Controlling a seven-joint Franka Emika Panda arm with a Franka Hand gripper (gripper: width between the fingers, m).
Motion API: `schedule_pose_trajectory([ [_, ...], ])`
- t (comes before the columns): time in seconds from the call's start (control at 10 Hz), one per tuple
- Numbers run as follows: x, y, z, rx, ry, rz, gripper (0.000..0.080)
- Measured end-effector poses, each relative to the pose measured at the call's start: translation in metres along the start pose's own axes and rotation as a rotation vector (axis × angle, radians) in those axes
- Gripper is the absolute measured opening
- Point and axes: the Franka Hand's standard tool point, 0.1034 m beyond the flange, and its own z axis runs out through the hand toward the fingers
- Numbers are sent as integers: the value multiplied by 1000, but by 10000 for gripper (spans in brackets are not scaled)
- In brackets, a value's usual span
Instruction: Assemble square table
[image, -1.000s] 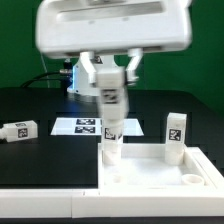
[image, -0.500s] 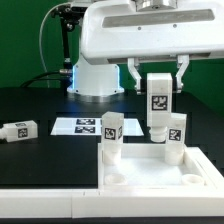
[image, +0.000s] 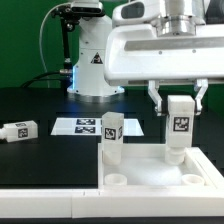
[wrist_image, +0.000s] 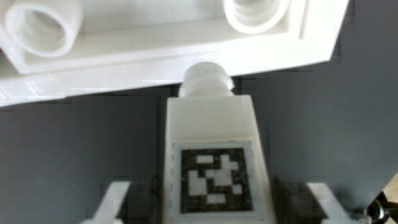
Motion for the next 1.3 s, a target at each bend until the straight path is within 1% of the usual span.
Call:
schedule_pose_trajectory([
  [0.3,-1,-1,1,0,-1,-2,284],
  [0.4,-8,-10,4,5,-10,1,284],
  [0.5,-13,-17,7,6,-16,-14,284],
  [0.6,-16,-15,10,3,-21,-16,284],
  [0.7,-20,-17,13,2,-26,-17,284],
  [0.8,-26,-23,16,4,-35,-26,284],
  [1.0,-33,-25,21,2,-45,-34,284],
  [1.1,-36,-27,23,2,-47,-39,284],
  [1.3,-35,-28,24,2,-45,-43,284],
])
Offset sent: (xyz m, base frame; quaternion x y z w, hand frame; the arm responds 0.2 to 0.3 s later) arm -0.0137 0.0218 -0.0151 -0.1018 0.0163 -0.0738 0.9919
